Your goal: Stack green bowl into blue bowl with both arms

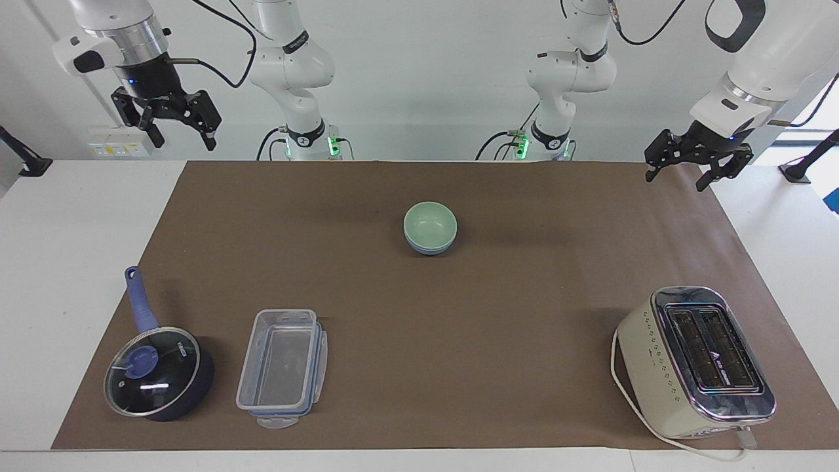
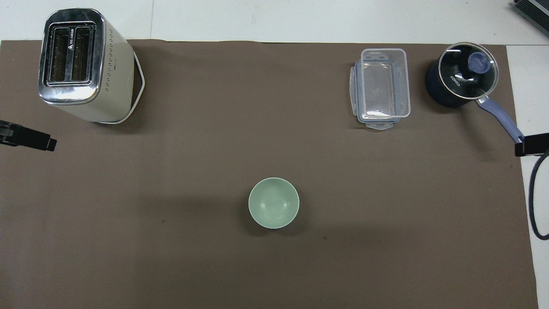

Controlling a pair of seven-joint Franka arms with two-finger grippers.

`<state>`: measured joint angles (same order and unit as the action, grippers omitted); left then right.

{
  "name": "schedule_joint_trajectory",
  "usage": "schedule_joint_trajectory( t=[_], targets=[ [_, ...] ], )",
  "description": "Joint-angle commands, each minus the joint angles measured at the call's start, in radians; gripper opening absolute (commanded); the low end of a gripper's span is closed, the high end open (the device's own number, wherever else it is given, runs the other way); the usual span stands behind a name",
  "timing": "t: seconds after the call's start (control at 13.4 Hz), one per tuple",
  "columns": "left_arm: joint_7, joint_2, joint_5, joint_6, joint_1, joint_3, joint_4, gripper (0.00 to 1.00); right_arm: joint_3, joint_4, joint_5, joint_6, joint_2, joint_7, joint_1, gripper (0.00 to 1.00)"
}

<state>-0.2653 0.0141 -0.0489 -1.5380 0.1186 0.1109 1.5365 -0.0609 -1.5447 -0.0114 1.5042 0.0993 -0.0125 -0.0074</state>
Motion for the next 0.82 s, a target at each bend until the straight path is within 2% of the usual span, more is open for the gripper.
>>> schedule_joint_trajectory(
  t=[0.0,0.3,0.75],
  targets=[
    [0.011,0.004,0.018,0.009,0.004,0.0,-0.019,1.0,0.012,-0.012,-0.021,-0.016,0.013,0.014,0.001,1.0],
    [0.011,0.004,0.018,0.01,0.004,0.0,-0.019,1.0,0.01,-0.077,-0.016,-0.002,0.042,0.016,0.001,1.0],
    [0.011,0.004,0.018,0.01,0.004,0.0,-0.018,1.0,0.012,-0.072,-0.015,-0.01,0.039,0.009,0.003,1.0]
  ],
)
